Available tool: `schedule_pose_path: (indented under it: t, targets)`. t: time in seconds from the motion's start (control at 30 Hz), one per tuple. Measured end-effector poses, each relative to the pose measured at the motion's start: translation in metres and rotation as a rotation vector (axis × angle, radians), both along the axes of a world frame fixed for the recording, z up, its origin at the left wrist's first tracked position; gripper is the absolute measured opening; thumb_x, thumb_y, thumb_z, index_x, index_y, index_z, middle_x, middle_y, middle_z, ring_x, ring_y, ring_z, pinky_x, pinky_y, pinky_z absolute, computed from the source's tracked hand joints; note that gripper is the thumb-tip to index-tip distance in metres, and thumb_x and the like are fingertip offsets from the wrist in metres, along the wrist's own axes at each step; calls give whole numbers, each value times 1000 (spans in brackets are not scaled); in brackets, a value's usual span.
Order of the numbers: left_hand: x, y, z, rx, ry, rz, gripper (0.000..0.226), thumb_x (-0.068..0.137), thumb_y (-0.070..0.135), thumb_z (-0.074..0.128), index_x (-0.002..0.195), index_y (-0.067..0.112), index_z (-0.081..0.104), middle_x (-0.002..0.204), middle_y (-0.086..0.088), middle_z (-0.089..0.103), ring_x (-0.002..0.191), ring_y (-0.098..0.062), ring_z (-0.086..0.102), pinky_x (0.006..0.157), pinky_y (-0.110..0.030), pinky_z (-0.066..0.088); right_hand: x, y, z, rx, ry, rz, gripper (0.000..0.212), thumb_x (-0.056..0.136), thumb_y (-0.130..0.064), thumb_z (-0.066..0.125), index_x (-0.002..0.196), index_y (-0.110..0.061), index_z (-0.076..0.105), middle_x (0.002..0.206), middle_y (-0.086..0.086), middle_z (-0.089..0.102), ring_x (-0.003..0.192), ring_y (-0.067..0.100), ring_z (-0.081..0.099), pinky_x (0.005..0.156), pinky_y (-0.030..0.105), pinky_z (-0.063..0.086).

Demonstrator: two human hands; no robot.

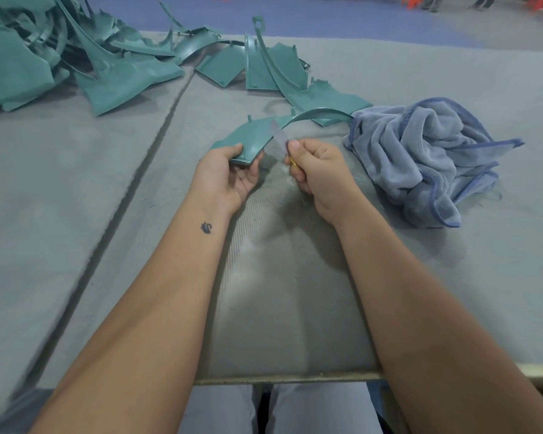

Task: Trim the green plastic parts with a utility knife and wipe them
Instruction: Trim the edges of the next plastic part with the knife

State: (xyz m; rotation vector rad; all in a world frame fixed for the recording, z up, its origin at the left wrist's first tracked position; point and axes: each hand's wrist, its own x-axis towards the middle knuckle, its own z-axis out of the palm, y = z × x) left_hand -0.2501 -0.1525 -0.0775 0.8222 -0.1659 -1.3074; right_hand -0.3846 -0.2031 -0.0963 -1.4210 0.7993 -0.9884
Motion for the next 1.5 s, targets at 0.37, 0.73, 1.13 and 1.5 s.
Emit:
schedule_pose_path:
  t: [0.37,0.73,1.13,1.5]
  targets:
    - [-2,-2,-3,-20,-34,-2,18,101,4,39,94,1,55,82,-14,62,49,-14,63,45,-17,51,0,7,-1,-39,68,140,33,100,-17,47,69,-12,58,44,-6,42,39,6,31,38,15,25]
    - [-3,-2,-2,3,-55,-27,18,102,7,39,95,4,56,83,-11,64,48,-11,63,41,-16,48,1,5,0,-31,59,69,35,99,-16,50,66,-10,59,41,-10,40,40,2,33,43,12,29]
    - [-5,-3,-3,6,-76,-14,20,101,6,40,119,4,49,89,-11,64,58,-13,63,42,-17,48,2,3,-2,-47,40,11,34,99,-16,51,68,-9,61,41,-11,40,42,3,33,45,15,30]
    - [-3,-2,-4,-13,-50,-29,14,101,6,39,100,7,53,88,-10,63,50,-13,65,41,-17,48,1,4,0,-29,19,-6,36,99,-15,50,65,-10,58,41,-9,39,39,2,31,42,13,28]
